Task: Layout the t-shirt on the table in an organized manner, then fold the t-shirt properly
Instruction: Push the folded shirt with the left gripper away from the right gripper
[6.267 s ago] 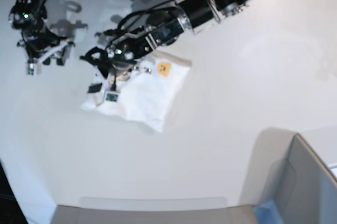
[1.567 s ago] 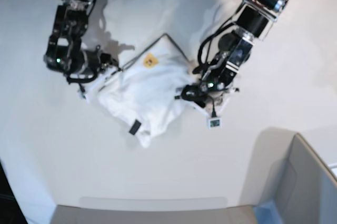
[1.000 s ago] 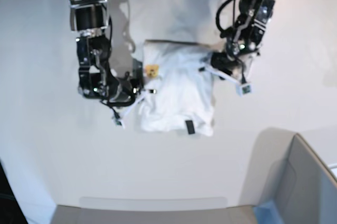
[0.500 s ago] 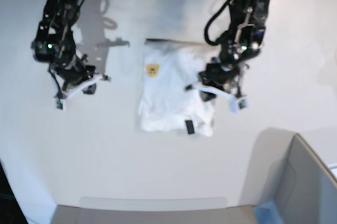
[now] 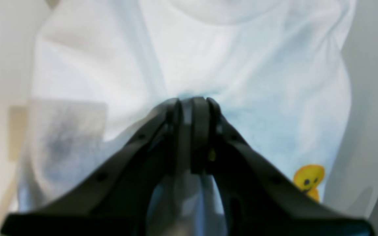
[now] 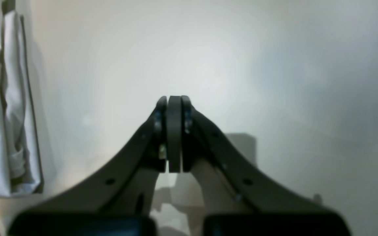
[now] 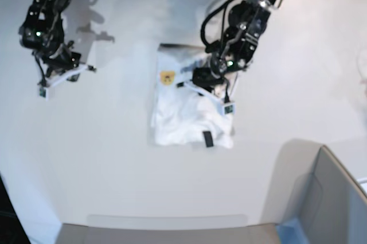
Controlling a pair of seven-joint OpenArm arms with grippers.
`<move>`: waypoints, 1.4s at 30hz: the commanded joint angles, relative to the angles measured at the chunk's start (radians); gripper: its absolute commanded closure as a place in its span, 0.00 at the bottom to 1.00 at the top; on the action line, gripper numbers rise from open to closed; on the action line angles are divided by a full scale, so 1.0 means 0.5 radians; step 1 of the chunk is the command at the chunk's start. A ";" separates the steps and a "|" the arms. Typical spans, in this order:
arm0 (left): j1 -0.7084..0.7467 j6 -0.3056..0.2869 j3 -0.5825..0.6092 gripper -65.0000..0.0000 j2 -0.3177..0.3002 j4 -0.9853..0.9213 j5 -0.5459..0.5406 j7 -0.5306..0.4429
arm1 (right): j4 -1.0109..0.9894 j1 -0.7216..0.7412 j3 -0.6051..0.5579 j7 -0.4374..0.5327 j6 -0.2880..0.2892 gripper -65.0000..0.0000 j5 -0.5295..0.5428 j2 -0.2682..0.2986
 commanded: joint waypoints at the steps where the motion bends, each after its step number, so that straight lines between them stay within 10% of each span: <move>1: -0.012 0.018 -0.069 0.90 -0.060 0.018 0.034 -0.019 | 0.036 0.024 0.007 0.033 0.006 1.00 0.021 0.019; 13: -0.034 0.009 -0.459 0.90 -0.361 -0.176 0.034 -0.028 | 0.036 -0.001 -0.002 0.030 0.006 1.00 0.027 0.019; 33: 0.123 0.015 -0.698 0.94 -0.337 0.398 0.030 -0.231 | 0.086 -0.099 0.010 0.036 0.006 1.00 0.030 0.019; 42: 0.095 0.015 0.057 0.94 -0.291 0.542 0.027 -0.034 | 0.095 -0.102 0.010 0.036 0.006 1.00 0.030 0.019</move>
